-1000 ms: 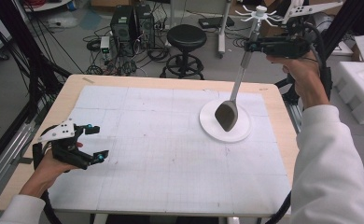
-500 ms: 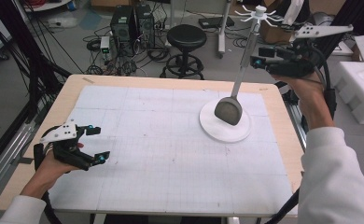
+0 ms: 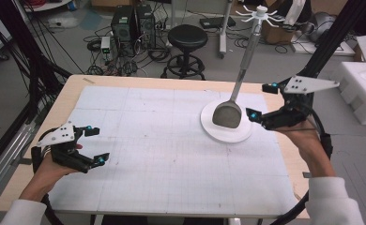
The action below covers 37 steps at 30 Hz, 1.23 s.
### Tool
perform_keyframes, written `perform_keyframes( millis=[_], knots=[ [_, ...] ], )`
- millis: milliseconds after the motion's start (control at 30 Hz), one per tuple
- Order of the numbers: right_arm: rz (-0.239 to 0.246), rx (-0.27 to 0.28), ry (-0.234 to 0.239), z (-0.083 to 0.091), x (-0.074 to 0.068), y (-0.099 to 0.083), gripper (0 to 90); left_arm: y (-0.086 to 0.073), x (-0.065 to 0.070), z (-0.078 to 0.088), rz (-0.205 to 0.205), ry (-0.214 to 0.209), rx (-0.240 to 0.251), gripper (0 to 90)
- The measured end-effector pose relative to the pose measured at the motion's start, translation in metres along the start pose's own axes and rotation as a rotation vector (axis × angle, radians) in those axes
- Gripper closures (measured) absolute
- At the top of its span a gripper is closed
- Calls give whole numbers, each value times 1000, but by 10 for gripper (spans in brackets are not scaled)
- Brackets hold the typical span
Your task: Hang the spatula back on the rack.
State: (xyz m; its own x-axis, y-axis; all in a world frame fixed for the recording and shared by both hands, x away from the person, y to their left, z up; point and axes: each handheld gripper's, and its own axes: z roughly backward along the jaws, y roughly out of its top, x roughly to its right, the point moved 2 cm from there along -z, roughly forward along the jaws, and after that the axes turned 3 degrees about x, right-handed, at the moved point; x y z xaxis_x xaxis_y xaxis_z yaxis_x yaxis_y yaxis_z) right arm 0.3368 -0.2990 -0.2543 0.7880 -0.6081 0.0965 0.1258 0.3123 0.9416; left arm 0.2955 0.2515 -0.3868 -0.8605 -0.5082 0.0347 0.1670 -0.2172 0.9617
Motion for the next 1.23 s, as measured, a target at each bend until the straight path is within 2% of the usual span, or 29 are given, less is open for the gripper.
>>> perform_keyframes(
  millis=[67,100,133,267,300,333,467,533,567,600,633,733,767,833,867,1233],
  knots=[
    [23,-6,-3,-1,-6,-11,2,-1,1,-1,-7,4,-1,17],
    [23,-6,-3,-1,-6,-11,2,0,2,-1,-8,2,2,17],
    [10,13,14,-3,-13,-20,2,0,2,-1,-10,1,5,17],
    [8,26,19,-5,-22,-34,2,0,4,1,-18,7,20,17],
    [6,36,25,-7,-27,-43,2,-1,4,2,-15,6,31,17],
    [6,36,25,-7,-27,-43,2,-2,3,3,-8,8,42,17],
    [4,45,15,-9,-39,-61,2,-11,4,6,7,14,51,17],
    [-19,66,28,-10,-45,-77,2,-13,5,6,-2,12,43,17],
    [-19,66,28,-10,-45,-77,2,-13,5,6,-7,12,43,17],
    [-31,57,24,-12,-49,-89,2,-14,6,6,-7,5,40,17],
    [-31,57,24,-12,-49,-89,2,-14,6,7,-8,6,38,17],
    [-54,66,23,-13,-53,-107,2,-16,7,8,-8,6,43,17],
    [-69,79,41,-16,-53,-117,2,-17,8,8,-7,7,43,17],
    [-77,63,43,-18,-52,-120,2,-19,8,7,-12,4,35,17],
    [-80,63,24,-20,-50,-124,2,-22,8,6,-8,5,30,17],
    [-84,58,32,-24,-51,-128,2,-22,7,6,-5,15,33,17]
  ],
)
